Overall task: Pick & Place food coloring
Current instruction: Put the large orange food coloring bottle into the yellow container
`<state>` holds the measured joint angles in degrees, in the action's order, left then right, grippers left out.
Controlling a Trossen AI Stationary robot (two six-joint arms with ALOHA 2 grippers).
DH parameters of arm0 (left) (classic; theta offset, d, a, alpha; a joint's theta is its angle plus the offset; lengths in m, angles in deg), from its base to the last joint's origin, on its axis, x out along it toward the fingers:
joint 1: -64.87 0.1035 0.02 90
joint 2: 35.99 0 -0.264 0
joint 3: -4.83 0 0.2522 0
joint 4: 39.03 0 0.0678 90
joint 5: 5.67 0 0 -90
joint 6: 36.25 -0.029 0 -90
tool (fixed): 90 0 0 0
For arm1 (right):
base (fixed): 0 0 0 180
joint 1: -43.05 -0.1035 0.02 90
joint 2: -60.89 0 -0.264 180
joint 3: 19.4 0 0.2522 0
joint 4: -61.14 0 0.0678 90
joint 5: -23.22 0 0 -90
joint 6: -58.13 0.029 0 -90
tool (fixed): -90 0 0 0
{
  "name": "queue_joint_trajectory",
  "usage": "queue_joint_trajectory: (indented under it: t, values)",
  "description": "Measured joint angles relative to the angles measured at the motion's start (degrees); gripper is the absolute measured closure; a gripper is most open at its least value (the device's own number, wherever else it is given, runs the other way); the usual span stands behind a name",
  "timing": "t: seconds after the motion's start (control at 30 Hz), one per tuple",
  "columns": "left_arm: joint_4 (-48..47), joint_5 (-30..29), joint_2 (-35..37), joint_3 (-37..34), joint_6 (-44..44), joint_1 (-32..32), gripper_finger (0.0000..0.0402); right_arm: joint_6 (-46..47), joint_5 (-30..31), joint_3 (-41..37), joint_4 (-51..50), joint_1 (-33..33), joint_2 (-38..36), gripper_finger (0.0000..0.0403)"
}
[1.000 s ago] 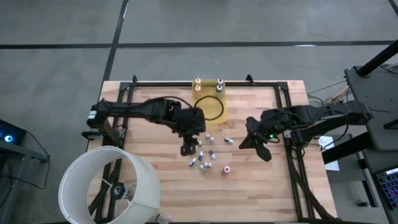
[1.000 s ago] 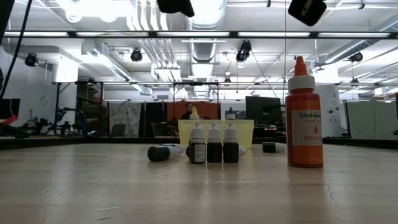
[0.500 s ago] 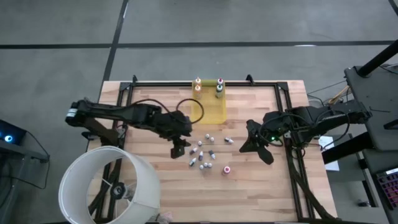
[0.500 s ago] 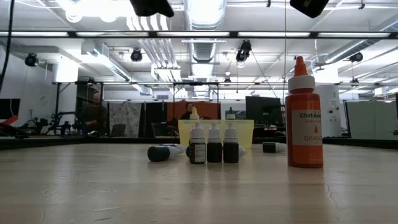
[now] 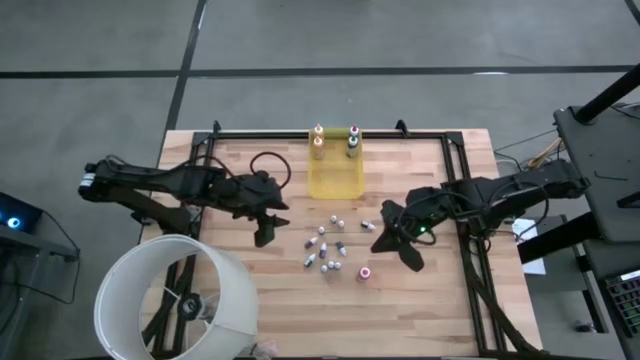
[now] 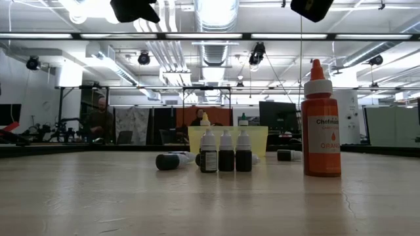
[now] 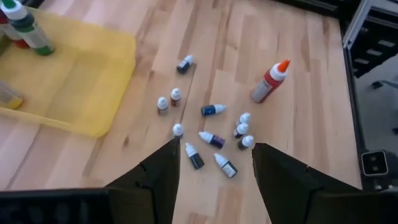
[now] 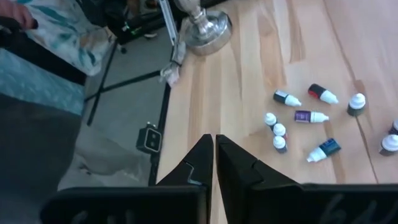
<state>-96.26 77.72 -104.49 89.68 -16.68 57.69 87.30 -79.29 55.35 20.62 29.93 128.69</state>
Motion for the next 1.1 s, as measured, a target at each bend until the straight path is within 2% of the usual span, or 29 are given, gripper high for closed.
queue_joint_trajectory:
  t: [0.23,0.43,0.57,0.83,1.1]
  values:
    - [0.28,-1.00,0.41,-0.27,-0.79,0.00,0.0230,-0.70,-2.52,2.97,-0.83,-0.02,4.44,0.0311]
    - [0.12,-1.02,0.26,-0.22,-1.72,0.00,0.0230,-6.75,-2.51,9.90,-13.53,0.00,9.79,0.0233]
    - [0.16,-1.72,0.26,-0.22,-1.97,0.00,0.0230,-11.93,-2.50,15.73,-21.88,0.00,14.27,0.0197]
    - [0.18,-2.51,0.26,-0.22,-1.88,0.00,0.0230,-19.41,-2.41,23.52,-30.96,0.00,22.57,0.0177]
    - [0.15,-2.51,0.26,-0.20,-1.79,0.00,0.0229,-18.07,-2.41,23.10,-33.33,0.00,27.66,0.0177]
